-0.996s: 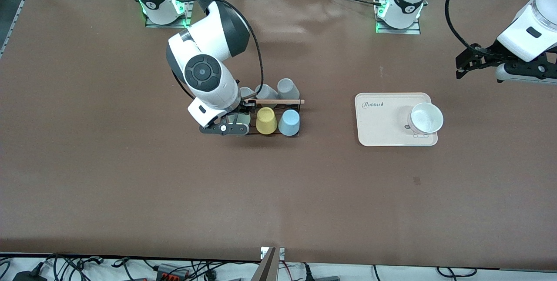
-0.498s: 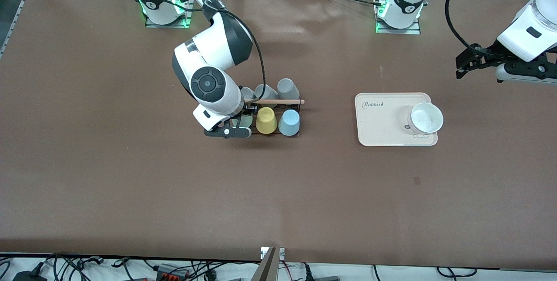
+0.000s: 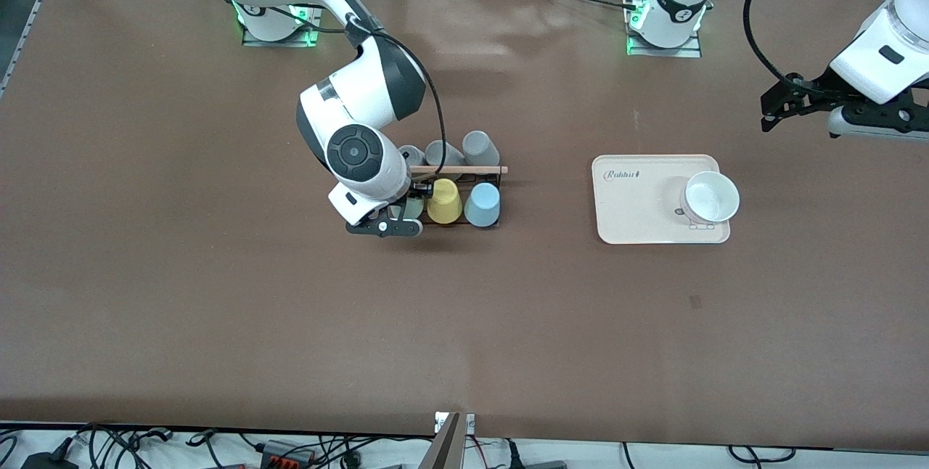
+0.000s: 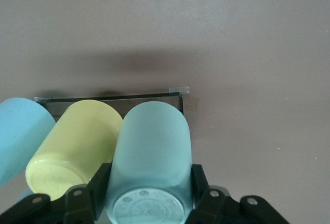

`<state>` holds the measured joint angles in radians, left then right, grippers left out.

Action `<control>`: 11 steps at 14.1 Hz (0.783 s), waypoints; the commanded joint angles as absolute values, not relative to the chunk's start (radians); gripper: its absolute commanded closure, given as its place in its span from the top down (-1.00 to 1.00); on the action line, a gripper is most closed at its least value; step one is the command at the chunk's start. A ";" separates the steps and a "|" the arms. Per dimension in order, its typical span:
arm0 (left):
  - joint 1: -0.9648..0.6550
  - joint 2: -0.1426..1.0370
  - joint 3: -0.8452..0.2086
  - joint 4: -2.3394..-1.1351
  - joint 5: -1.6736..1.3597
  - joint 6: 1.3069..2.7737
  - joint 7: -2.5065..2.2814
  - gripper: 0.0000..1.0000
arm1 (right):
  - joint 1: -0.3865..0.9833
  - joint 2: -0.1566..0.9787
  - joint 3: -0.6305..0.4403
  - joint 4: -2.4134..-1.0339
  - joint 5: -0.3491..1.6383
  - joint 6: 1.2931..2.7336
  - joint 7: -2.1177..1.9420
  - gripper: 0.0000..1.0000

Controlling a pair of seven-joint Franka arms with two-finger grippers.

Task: Hang scattered cups on rack with three cups
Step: 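Lower the teal cup onto the rack beside the yellow cup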

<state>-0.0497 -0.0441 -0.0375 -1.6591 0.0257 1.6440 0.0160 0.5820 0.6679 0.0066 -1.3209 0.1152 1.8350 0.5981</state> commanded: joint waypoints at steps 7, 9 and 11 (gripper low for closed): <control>-0.046 -0.040 -0.034 -1.646 0.015 1.629 0.031 1.00 | 0.591 0.713 0.005 -1.290 0.132 1.833 0.614 1.00; -0.046 -0.040 -0.034 -1.646 0.015 1.629 0.031 1.00 | 0.591 0.704 0.005 -1.287 0.132 1.830 0.620 1.00; -0.046 -0.040 -0.034 -1.646 0.015 1.629 0.032 1.00 | 0.585 0.674 0.003 -1.287 0.130 1.815 0.614 1.00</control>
<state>-0.0497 -0.0437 -0.0372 -1.6591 0.0257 1.6439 0.0160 0.5853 0.6969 0.0063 -1.3064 0.1155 1.8383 0.6008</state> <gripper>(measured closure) 0.000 0.009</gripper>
